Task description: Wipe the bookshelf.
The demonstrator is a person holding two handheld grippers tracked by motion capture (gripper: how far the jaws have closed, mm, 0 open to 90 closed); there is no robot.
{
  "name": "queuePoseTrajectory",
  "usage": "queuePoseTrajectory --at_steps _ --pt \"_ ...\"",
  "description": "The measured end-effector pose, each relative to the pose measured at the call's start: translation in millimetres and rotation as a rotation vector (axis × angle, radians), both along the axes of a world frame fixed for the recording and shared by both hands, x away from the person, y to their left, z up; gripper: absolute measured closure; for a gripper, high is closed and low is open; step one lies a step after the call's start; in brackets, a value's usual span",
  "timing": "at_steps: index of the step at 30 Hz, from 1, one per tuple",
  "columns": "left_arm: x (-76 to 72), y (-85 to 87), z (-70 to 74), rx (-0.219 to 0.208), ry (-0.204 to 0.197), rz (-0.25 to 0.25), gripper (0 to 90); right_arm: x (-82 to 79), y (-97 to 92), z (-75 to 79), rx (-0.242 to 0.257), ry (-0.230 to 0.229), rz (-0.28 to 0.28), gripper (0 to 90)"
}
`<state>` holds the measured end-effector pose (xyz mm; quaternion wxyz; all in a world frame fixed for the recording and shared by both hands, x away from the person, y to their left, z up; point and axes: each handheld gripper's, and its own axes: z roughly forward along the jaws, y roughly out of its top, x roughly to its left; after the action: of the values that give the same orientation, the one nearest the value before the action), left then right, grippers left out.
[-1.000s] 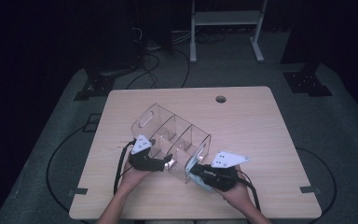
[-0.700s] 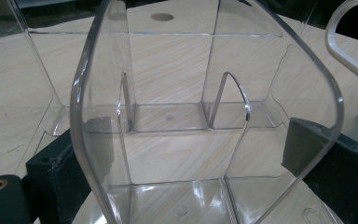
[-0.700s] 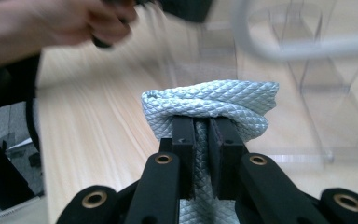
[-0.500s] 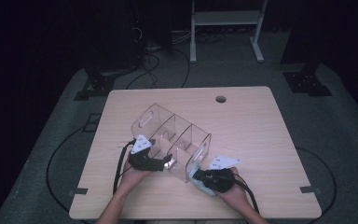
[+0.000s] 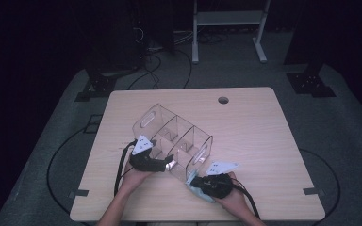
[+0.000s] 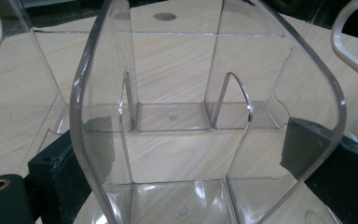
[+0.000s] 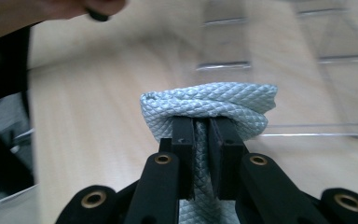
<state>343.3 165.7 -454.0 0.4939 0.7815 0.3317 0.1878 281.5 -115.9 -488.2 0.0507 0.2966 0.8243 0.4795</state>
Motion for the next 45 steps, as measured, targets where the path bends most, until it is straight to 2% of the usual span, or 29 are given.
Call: queuePoseTrajectory --at_steps 1,2,3,5,8,11,12,14,15,17,18,23,28,34,38,40,45 --pt "0.0 0.0 0.0 0.0 0.0 0.0 5.2 0.0 0.0 0.0 0.0 0.0 0.0 81.5" --pt "0.2 -0.4 0.0 -0.001 -0.002 -0.002 5.2 5.7 -6.4 0.2 0.004 -0.001 -0.034 81.5" --pt "0.2 -0.4 0.0 -0.001 -0.002 -0.002 5.2 5.7 -6.4 0.2 0.004 -0.001 -0.034 81.5" --pt "0.6 -1.0 -0.2 -0.001 -0.004 0.0 5.1 14.5 -14.7 -0.4 0.012 0.005 -0.08 81.6" --pt "0.6 -1.7 -0.2 -0.001 -0.004 0.003 5.1 15.0 -15.6 0.2 0.013 0.009 -0.09 81.7" --pt "0.6 -2.9 0.3 0.005 -0.007 0.01 5.0 8.6 -11.6 3.6 0.028 0.004 -0.077 81.6" --pt "0.8 -3.2 0.1 0.005 -0.008 0.01 5.1 0.6 -6.5 8.9 0.045 -0.005 -0.044 81.5" --pt "0.6 -3.6 0.2 0.006 -0.007 0.013 5.1 -6.0 -3.2 14.9 0.079 -0.007 -0.019 81.5" --pt "0.6 -3.6 0.2 0.006 -0.007 0.013 5.1 -6.0 -3.2 14.9 0.079 -0.007 -0.019 81.5" --pt "0.3 -3.7 0.1 0.004 -0.007 0.017 5.1 -14.3 -0.3 27.5 0.105 -0.046 -0.008 81.6" --pt "0.3 -3.7 0.0 0.003 -0.007 0.016 5.1 -14.5 -0.6 29.0 0.109 -0.049 -0.007 81.6" --pt "0.6 -3.7 -0.2 -0.004 -0.004 0.002 4.1 -10.2 -5.1 26.6 0.107 -0.04 -0.027 81.6" --pt "-0.3 -2.0 -0.4 -0.029 0.007 -0.027 3.4 -6.5 -11.3 26.6 0.097 -0.045 -0.049 81.6" --pt "-1.9 -4.0 -0.1 -0.029 0.0 -0.05 3.1 -3.0 -20.6 28.6 0.076 -0.054 -0.089 81.6" --pt "-2.4 -9.5 -1.3 -0.03 0.002 -0.057 3.3 4.0 -32.6 30.1 0.065 -0.055 -0.13 81.6" --pt "-2.5 -11.8 -1.2 -0.028 -0.002 -0.063 3.3 5.1 -34.9 30.4 0.063 -0.052 -0.134 81.6" --pt "-5.3 -22.0 -0.9 -0.027 -0.004 -0.085 3.6 11.8 -56.9 31.7 0.059 -0.038 -0.181 81.5"
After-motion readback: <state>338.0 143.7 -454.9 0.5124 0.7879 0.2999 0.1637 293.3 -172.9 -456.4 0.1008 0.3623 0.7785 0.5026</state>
